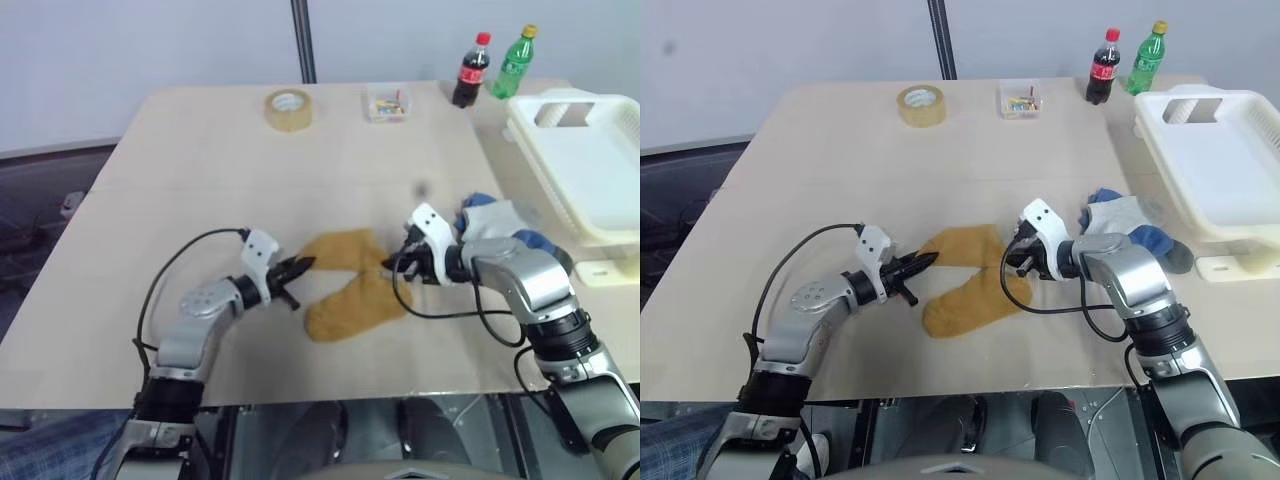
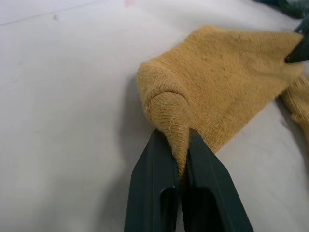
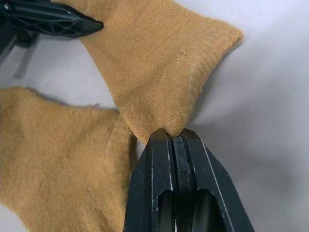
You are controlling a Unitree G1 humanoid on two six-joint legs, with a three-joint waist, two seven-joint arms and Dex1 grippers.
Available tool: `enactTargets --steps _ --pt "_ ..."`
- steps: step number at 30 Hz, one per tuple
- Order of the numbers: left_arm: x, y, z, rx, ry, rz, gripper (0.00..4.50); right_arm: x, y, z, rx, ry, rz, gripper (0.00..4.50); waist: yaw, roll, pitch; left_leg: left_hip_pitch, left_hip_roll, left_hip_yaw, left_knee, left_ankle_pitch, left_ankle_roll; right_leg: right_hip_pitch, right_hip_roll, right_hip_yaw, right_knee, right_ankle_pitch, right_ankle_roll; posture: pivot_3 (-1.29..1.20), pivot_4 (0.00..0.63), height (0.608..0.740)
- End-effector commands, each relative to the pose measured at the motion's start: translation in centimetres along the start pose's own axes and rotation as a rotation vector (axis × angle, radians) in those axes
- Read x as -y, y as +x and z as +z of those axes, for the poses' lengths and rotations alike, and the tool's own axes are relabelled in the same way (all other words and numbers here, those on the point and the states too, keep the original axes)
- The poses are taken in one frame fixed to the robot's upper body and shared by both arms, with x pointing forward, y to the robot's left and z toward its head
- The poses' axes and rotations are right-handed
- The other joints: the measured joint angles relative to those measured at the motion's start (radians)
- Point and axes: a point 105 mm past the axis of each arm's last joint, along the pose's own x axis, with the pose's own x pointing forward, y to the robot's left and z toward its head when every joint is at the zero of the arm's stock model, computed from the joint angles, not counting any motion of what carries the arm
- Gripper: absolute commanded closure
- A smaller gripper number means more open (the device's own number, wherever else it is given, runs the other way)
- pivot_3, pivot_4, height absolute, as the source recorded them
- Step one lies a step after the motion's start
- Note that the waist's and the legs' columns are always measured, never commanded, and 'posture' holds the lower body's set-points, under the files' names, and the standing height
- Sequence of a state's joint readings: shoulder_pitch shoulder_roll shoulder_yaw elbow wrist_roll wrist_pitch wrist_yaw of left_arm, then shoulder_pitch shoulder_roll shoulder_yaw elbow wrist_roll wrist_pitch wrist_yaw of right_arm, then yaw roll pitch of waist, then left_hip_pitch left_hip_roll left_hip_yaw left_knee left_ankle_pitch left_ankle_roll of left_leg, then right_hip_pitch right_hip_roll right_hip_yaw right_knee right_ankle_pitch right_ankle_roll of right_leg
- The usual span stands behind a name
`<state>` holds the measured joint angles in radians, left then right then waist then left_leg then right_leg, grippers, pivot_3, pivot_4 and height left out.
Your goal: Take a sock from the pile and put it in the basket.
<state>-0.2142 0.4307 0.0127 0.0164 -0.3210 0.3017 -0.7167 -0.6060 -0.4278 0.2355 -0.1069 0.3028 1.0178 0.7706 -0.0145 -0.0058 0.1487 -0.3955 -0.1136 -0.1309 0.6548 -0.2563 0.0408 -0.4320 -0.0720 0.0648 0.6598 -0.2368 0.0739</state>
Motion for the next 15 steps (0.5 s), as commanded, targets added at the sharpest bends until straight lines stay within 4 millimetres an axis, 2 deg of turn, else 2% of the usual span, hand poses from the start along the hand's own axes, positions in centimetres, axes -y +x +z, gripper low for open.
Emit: enactTargets --steps 1,5,7,10,15 --pt "1.7 -1.5 4.8 0.196 -0.016 0.010 4.49 -0.4 -1.8 3.2 0.096 -0.084 0.002 4.50 -0.003 0.000 0.000 0.000 0.000 0.000 0.000 0.000 0.000 0.000 0.000 0.000 0.000 0.000 0.000 0.00 0.150 0.739" --pt "5.0 -3.4 6.4 0.229 -0.079 0.036 4.49 -0.7 -3.0 3.4 0.086 -0.112 0.013 4.50 -0.002 0.000 0.000 -0.002 0.000 0.000 0.000 0.000 0.000 -0.001 0.000 0.000 -0.003 0.000 0.000 0.00 0.150 0.739" --pt "6.6 -4.4 6.4 0.215 -0.122 0.044 4.49 -0.5 -3.4 3.5 0.082 -0.116 0.002 4.50 0.000 -0.001 0.000 -0.002 0.001 0.000 0.000 0.000 0.000 0.000 0.000 0.000 -0.002 0.000 0.000 0.00 0.150 0.739" --pt "10.2 -5.7 4.9 0.138 -0.226 0.000 4.49 -0.8 -4.3 3.0 0.049 -0.122 0.018 4.50 -0.003 -0.001 0.000 -0.001 0.001 0.001 0.000 0.000 0.000 0.000 0.001 0.001 -0.002 0.000 0.000 0.00 0.150 0.739" --pt "12.4 -7.0 2.7 0.010 -0.251 0.023 4.49 -1.6 -5.8 1.2 -0.042 -0.126 0.063 4.50 0.012 -0.001 0.000 -0.001 0.001 0.000 0.000 0.000 0.001 0.001 0.000 -0.001 -0.002 0.000 0.000 0.00 0.150 0.739"
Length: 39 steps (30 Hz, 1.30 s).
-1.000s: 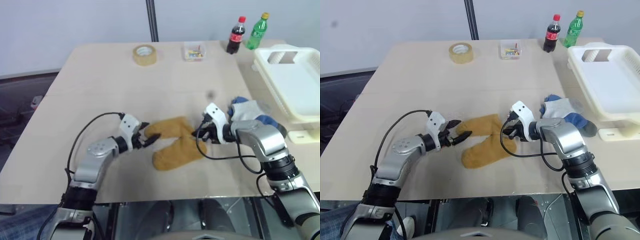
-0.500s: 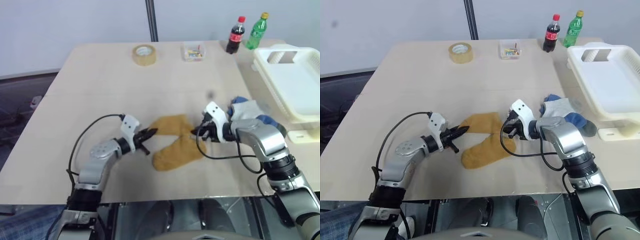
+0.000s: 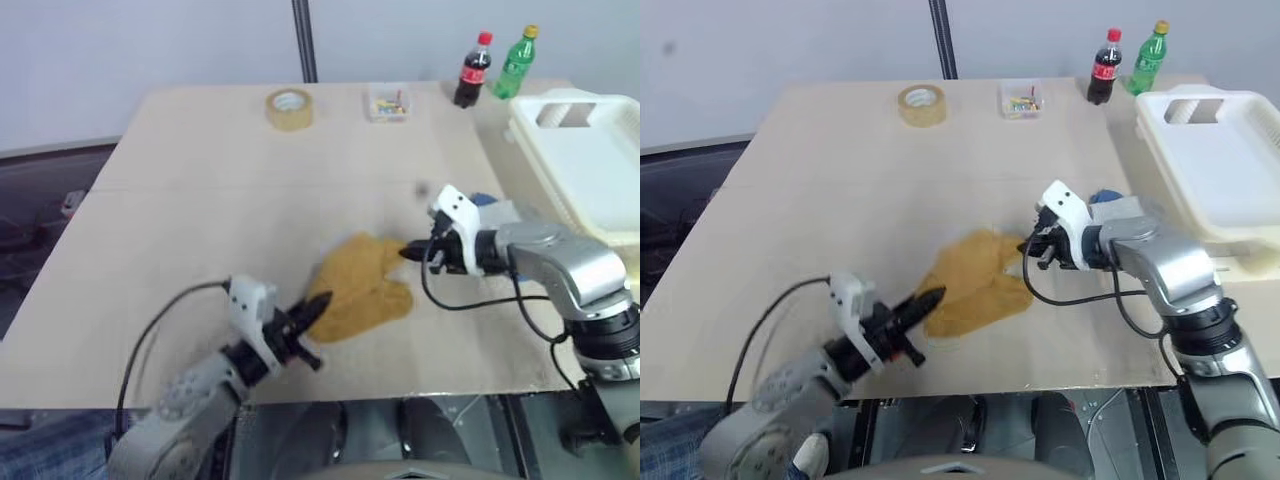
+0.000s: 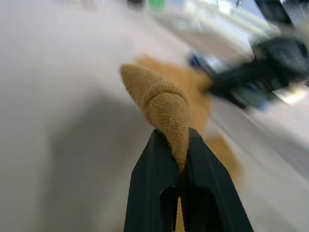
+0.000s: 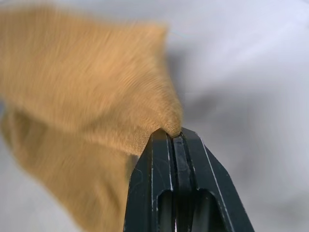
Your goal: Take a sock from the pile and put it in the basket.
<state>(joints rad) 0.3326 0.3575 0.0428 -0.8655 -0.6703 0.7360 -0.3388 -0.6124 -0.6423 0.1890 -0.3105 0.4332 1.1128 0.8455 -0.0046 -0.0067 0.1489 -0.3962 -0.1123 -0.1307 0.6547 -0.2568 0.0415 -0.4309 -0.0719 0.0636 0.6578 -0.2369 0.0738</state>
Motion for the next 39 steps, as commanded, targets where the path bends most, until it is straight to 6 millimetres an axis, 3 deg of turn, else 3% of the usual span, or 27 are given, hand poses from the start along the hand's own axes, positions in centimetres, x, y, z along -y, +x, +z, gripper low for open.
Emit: enactTargets --steps 1,4,10,23,26,31,35,39 --pt "1.4 -0.6 -0.2 -0.019 0.043 0.004 4.49 -1.2 -1.0 -0.6 -0.032 -0.017 0.044 4.50 0.002 0.000 0.000 0.000 0.000 0.000 0.000 0.000 0.000 0.000 0.000 0.000 0.000 0.000 0.000 0.00 0.150 0.739" --pt "1.9 -0.2 -1.0 -0.016 0.009 0.026 4.49 -1.5 -1.0 -1.9 -0.096 -0.026 0.043 4.50 0.005 0.000 0.000 0.000 0.000 0.001 0.000 -0.002 0.004 0.001 -0.001 0.001 -0.001 0.000 0.000 0.00 0.150 0.739" --pt "0.8 0.1 -2.6 -0.031 0.000 0.106 4.49 -1.8 -1.4 -3.0 -0.168 -0.015 0.039 4.50 0.007 0.000 0.000 0.000 0.000 0.002 0.000 -0.002 0.003 0.000 0.000 0.001 -0.002 0.000 0.000 0.00 0.150 0.739" --pt "-1.1 0.7 -4.2 -0.021 -0.033 0.181 4.49 -0.8 -0.1 -2.9 -0.150 0.008 -0.020 4.50 0.020 -0.001 0.001 -0.001 0.000 0.001 0.000 -0.002 0.003 0.001 -0.001 0.000 -0.003 0.000 0.000 0.00 0.150 0.739" --pt "-1.1 1.1 -5.3 -0.065 -0.034 0.154 4.50 -0.5 -0.2 -2.9 -0.157 0.017 -0.040 3.57 0.020 -0.001 0.000 -0.001 0.000 0.001 0.000 -0.001 0.002 0.001 -0.001 0.000 -0.003 0.000 0.000 0.00 0.150 0.739" --pt "-1.9 1.2 -5.5 -0.080 -0.024 0.123 4.50 -0.4 -1.5 -1.1 -0.093 -0.011 -0.043 1.49 0.020 -0.001 0.000 -0.001 0.000 0.001 0.000 -0.001 0.002 0.001 -0.001 0.000 -0.003 0.000 0.000 0.00 0.150 0.739" --pt "-2.5 1.5 -5.8 -0.094 -0.007 0.106 4.50 -1.5 -1.8 1.0 0.026 -0.058 0.015 1.49 0.019 -0.001 0.000 -0.001 0.000 0.001 0.000 -0.002 0.002 0.001 -0.001 0.000 -0.003 0.000 0.000 0.00 0.150 0.739" --pt "-3.4 2.8 -5.8 -0.107 0.037 0.066 4.50 -2.7 -1.0 1.3 0.073 -0.095 0.067 1.49 0.021 0.000 0.000 0.000 0.000 0.000 0.000 -0.002 0.003 0.002 -0.001 -0.001 -0.003 0.000 0.000 0.00 0.150 0.739"
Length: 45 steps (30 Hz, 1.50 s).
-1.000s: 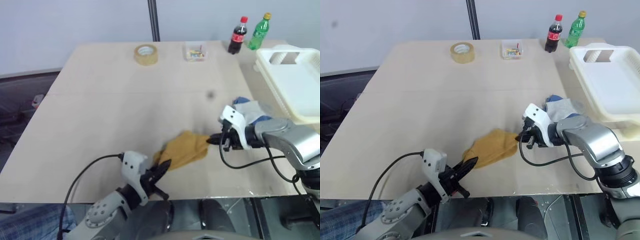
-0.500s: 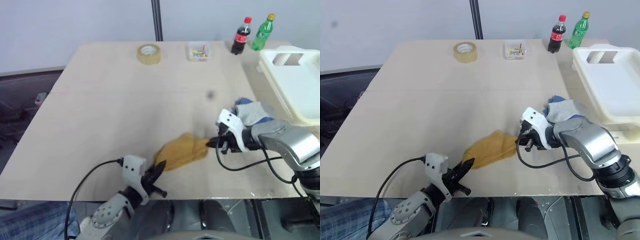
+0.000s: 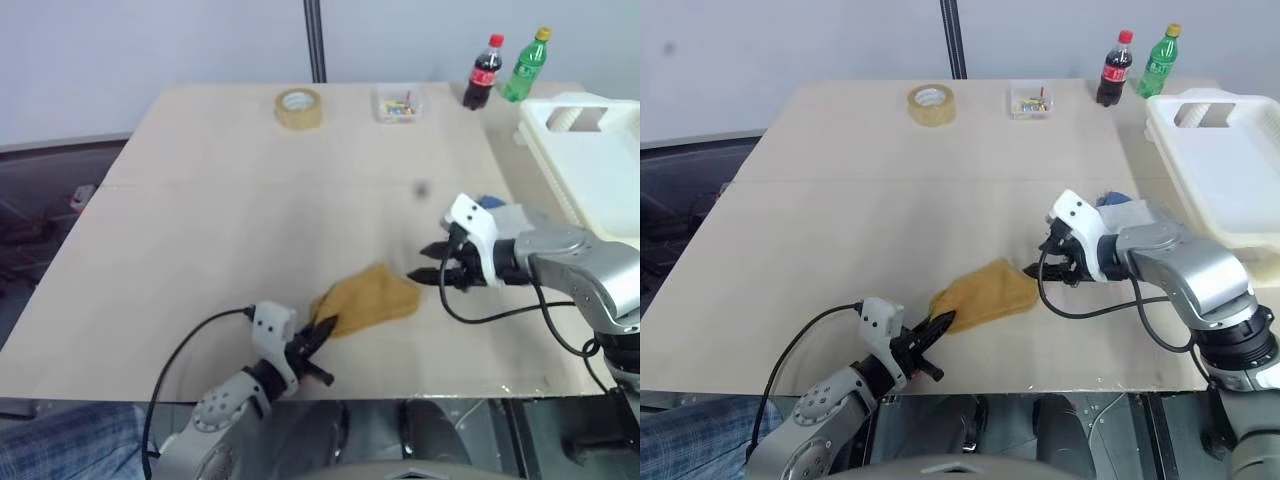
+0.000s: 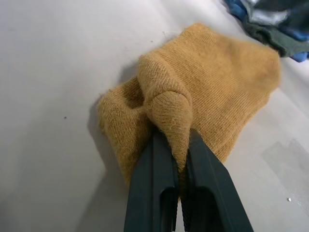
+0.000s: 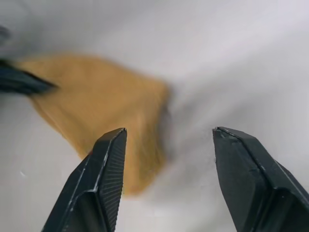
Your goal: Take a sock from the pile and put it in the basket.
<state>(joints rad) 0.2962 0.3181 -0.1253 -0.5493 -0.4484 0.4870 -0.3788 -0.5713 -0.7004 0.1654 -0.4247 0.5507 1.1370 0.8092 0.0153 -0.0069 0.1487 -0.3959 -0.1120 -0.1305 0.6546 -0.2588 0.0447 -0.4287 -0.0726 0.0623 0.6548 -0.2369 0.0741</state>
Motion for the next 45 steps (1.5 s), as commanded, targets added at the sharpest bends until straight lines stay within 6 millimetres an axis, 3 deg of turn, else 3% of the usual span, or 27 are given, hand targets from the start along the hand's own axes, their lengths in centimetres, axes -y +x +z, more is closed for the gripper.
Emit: enactTargets --steps 1,7,12,17,18,20,22,27,30,36,42,45 --pt "-1.2 0.7 -1.2 -0.060 0.037 -0.003 4.50 -0.9 0.4 1.2 0.066 -0.071 0.022 1.49 0.001 0.000 0.000 0.000 0.000 0.000 0.000 0.000 0.000 0.000 0.000 0.000 0.000 0.000 0.000 0.00 0.150 0.739" --pt "-0.9 3.0 -0.5 -0.038 0.035 -0.101 4.50 -1.1 3.2 1.0 0.161 -0.259 -0.013 1.49 0.000 0.000 -0.003 0.002 -0.001 0.000 0.001 0.001 -0.002 0.001 0.000 0.000 0.001 0.000 0.000 0.00 0.150 0.739" --pt "-0.8 4.1 -0.4 -0.052 0.071 -0.187 4.50 1.0 4.8 -2.1 0.076 -0.350 -0.107 1.49 0.001 0.001 -0.003 0.005 -0.002 0.000 0.001 0.001 -0.002 0.003 0.000 0.000 0.001 0.000 0.000 0.00 0.150 0.739" --pt "0.2 3.5 0.8 -0.013 0.051 -0.314 4.50 1.4 5.5 -4.5 0.001 -0.344 -0.109 1.49 -0.002 0.001 -0.003 0.014 -0.001 -0.001 -0.001 0.000 0.000 0.013 0.000 0.000 -0.001 0.000 0.000 0.00 0.150 0.739" --pt "0.3 3.4 1.0 0.000 0.053 -0.321 3.77 1.1 5.5 -4.9 -0.006 -0.341 -0.090 1.44 -0.003 0.001 -0.003 0.014 -0.001 -0.001 -0.001 0.000 0.000 0.013 0.000 0.000 -0.001 0.000 0.000 0.00 0.150 0.739" --pt "0.3 3.3 1.3 0.019 0.045 -0.333 3.06 0.6 5.6 -5.4 -0.013 -0.348 -0.055 1.44 -0.002 0.001 -0.003 0.014 -0.001 -0.001 -0.001 0.001 -0.002 0.014 0.000 0.000 -0.001 0.000 0.000 0.00 0.150 0.739" --pt "0.0 3.2 1.5 0.024 0.055 -0.326 1.98 0.5 5.6 -5.6 -0.017 -0.339 -0.053 1.44 -0.002 0.001 -0.003 0.014 -0.001 -0.001 -0.001 0.001 -0.002 0.014 0.000 0.000 -0.002 0.000 0.000 0.00 0.150 0.739" --pt "-1.6 2.5 1.6 0.031 0.044 -0.256 0.10 1.0 5.9 -5.9 -0.043 -0.371 -0.065 1.44 -0.004 0.001 -0.003 0.015 -0.001 -0.002 -0.002 0.000 -0.001 0.014 0.000 -0.001 -0.002 0.000 0.000 0.00 0.150 0.739" --pt "-2.6 2.0 1.7 0.024 -0.091 -0.205 0.10 1.0 6.2 -6.0 -0.039 -0.374 -0.066 1.44 -0.005 0.001 -0.004 0.016 0.000 -0.002 -0.002 -0.001 0.001 0.014 0.001 0.000 -0.002 0.000 0.000 0.00 0.150 0.739" --pt "-1.7 1.1 2.8 -0.003 -0.397 -0.246 0.10 0.5 6.5 -6.1 -0.033 -0.381 -0.062 1.44 -0.015 -0.001 -0.006 0.017 0.000 -0.002 -0.002 -0.001 0.001 0.016 0.001 -0.001 -0.002 0.000 0.000 0.00 0.150 0.739" --pt "-3.1 -0.4 4.3 0.001 -0.482 -0.218 0.10 0.7 6.4 -6.3 -0.030 -0.380 -0.090 1.44 -0.022 -0.001 -0.006 0.017 0.000 -0.002 -0.002 0.001 -0.002 0.016 0.001 -0.001 -0.002 0.000 0.000 0.00 0.150 0.739" --pt "-4.0 -0.8 4.1 -0.025 -0.501 -0.200 0.10 0.6 6.5 -6.4 -0.032 -0.378 -0.095 1.44 -0.022 -0.001 -0.006 0.017 0.000 -0.002 -0.002 0.001 -0.002 0.016 0.001 -0.001 -0.002 0.000 0.000 0.00 0.150 0.739"
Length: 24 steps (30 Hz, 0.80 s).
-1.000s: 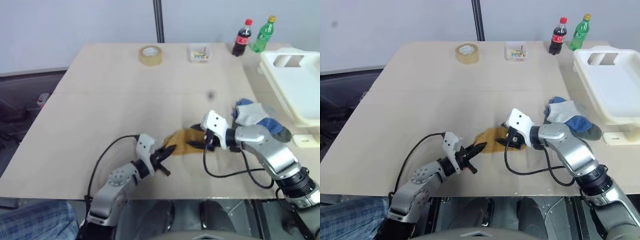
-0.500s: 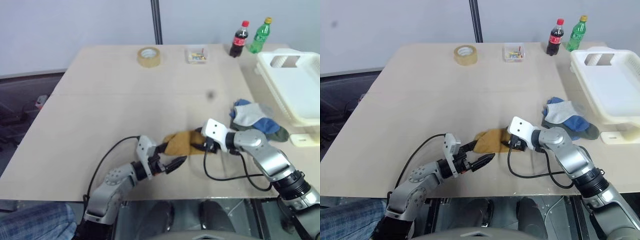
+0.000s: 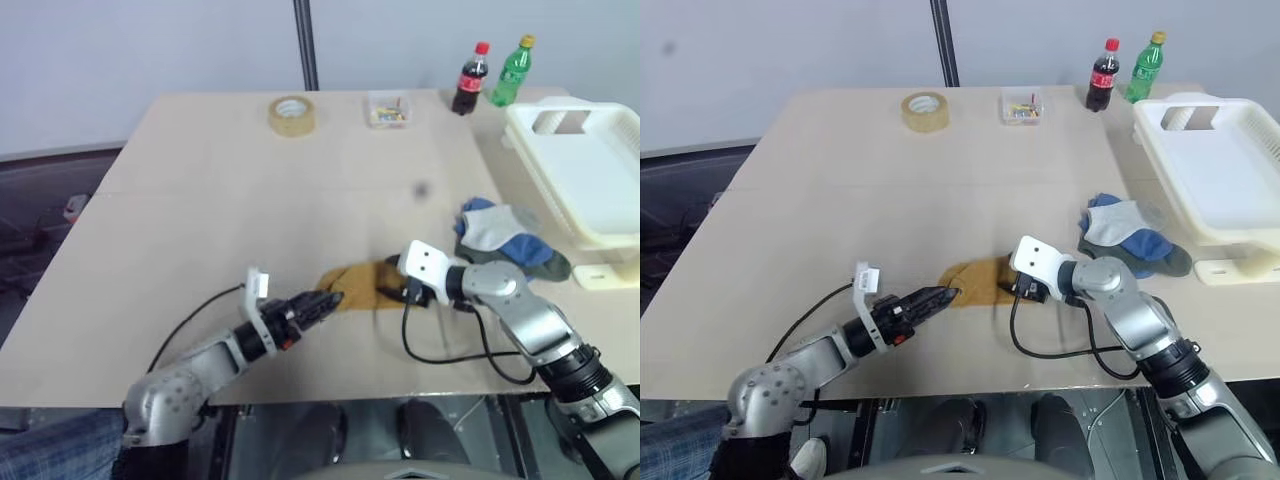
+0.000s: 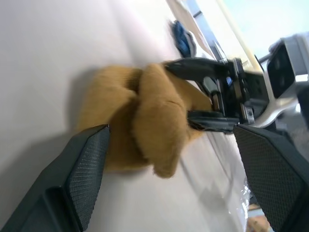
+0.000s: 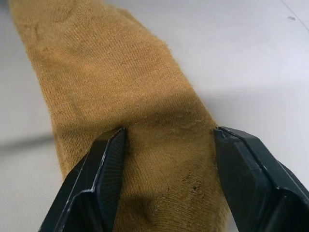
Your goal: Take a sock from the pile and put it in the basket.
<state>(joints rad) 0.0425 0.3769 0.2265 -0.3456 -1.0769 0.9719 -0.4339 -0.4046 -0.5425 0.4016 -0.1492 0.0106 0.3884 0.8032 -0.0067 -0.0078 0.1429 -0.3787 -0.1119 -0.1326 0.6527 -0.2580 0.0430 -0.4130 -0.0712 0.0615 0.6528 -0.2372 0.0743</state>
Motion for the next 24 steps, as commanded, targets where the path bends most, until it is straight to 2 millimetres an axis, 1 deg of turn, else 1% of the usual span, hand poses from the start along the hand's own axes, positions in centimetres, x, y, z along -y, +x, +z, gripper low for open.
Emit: enactTargets --steps 1,4,8,12,16,18,20,24 --pt "-0.2 -0.6 0.7 -0.010 -0.009 0.000 0.10 -1.1 0.3 -1.7 -0.062 0.026 0.022 1.44 0.000 0.000 0.000 0.000 0.000 0.000 0.000 0.000 0.000 0.000 0.000 0.000 0.000 0.000 0.000 0.00 0.150 0.739" --pt "-0.6 -0.5 1.2 -0.039 -0.006 0.000 0.10 -1.3 0.4 -1.7 -0.059 0.032 0.016 1.44 0.000 0.000 0.000 0.000 0.000 0.000 0.000 0.000 0.000 0.000 0.000 0.000 0.000 0.000 0.000 0.00 0.150 0.739" --pt "-0.5 0.9 1.0 -0.112 -0.045 -0.053 0.10 -1.2 0.5 -1.6 -0.057 0.037 0.007 1.44 -0.003 -0.001 -0.001 0.000 0.000 -0.001 0.000 0.000 0.000 0.001 0.000 -0.001 0.000 0.000 0.000 0.00 0.150 0.739" --pt "0.1 2.6 0.3 -0.198 -0.091 -0.123 0.10 -1.2 0.6 -1.6 -0.058 0.035 0.003 1.44 -0.003 -0.001 -0.001 0.000 -0.001 -0.001 0.000 0.000 0.000 0.001 0.000 -0.001 0.000 0.000 0.000 0.00 0.150 0.739" --pt "1.6 3.9 -0.1 -0.242 -0.165 -0.233 0.10 -0.7 0.5 -1.6 -0.062 0.029 -0.016 1.44 -0.005 -0.001 -0.001 0.000 -0.001 -0.001 0.000 0.000 -0.001 0.000 0.000 -0.001 0.000 0.000 0.000 0.00 0.150 0.739" --pt "1.9 4.5 0.3 -0.210 -0.185 -0.263 0.10 -0.4 0.4 -1.6 -0.065 0.027 -0.026 1.44 -0.006 -0.001 -0.001 0.000 -0.001 -0.001 0.000 0.000 -0.001 0.001 0.000 -0.001 0.000 0.000 0.000 0.00 0.150 0.739" --pt "2.7 4.8 1.3 -0.139 -0.224 -0.328 0.10 -0.3 0.4 -1.6 -0.065 0.029 -0.034 1.44 -0.005 -0.001 -0.001 0.000 -0.001 -0.001 0.000 0.000 -0.001 0.000 0.000 -0.001 0.000 0.000 0.000 0.00 0.150 0.739" --pt "4.1 4.7 2.9 -0.040 -0.282 -0.430 0.10 -0.2 0.3 -1.7 -0.069 0.028 -0.035 1.44 -0.006 -0.001 -0.001 0.000 -0.001 -0.001 0.000 0.000 -0.001 0.000 0.000 -0.001 0.000 0.000 0.000 0.00 0.150 0.739"
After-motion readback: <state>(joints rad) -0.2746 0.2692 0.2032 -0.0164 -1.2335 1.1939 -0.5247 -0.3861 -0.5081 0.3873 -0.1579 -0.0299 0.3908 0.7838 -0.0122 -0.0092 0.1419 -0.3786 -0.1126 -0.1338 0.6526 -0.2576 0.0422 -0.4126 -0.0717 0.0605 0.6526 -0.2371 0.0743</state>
